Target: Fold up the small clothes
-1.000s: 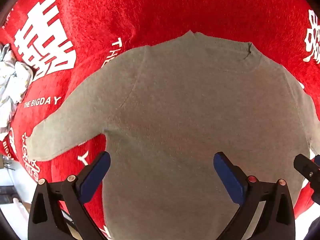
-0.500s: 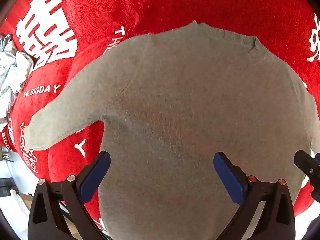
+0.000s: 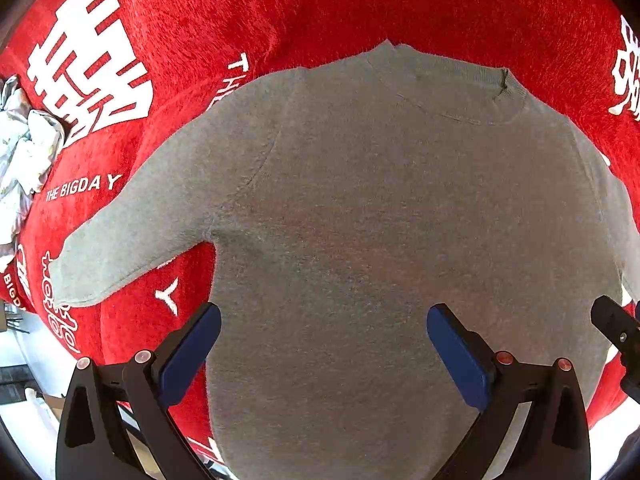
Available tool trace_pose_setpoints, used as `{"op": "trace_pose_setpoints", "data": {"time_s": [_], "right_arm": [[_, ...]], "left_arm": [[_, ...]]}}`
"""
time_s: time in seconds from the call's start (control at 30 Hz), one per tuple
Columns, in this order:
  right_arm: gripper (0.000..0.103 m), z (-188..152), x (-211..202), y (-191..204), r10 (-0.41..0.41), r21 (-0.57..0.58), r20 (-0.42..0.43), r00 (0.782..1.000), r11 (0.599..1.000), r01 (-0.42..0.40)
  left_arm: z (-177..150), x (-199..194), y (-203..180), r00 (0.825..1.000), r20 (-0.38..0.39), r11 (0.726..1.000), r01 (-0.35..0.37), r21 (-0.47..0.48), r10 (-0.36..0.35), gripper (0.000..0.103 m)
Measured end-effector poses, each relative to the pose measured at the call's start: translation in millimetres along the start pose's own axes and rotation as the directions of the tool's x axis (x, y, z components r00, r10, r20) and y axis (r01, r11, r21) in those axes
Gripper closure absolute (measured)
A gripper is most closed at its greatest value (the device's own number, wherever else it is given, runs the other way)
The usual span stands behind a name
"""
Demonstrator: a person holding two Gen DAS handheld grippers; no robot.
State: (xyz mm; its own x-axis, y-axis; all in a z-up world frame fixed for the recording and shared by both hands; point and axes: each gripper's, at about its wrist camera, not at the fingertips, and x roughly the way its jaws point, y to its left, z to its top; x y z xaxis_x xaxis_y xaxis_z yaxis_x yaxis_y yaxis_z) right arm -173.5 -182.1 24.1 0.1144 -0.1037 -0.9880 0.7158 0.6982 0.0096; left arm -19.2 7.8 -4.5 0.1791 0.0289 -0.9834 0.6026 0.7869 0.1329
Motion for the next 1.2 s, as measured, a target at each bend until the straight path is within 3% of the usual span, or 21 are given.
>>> {"op": "trace_pose_setpoints", "data": {"time_s": [1.2], "right_arm": [[0.000,0.5,-6.2,-1.0,-0.006,-0.019,0.017,1.000,1.000,0.007]], "left_arm": [[-4.8,-9.4,0.9,1.000,0.014,0.999,-0.024,-0.029,0.025,0.000]]}}
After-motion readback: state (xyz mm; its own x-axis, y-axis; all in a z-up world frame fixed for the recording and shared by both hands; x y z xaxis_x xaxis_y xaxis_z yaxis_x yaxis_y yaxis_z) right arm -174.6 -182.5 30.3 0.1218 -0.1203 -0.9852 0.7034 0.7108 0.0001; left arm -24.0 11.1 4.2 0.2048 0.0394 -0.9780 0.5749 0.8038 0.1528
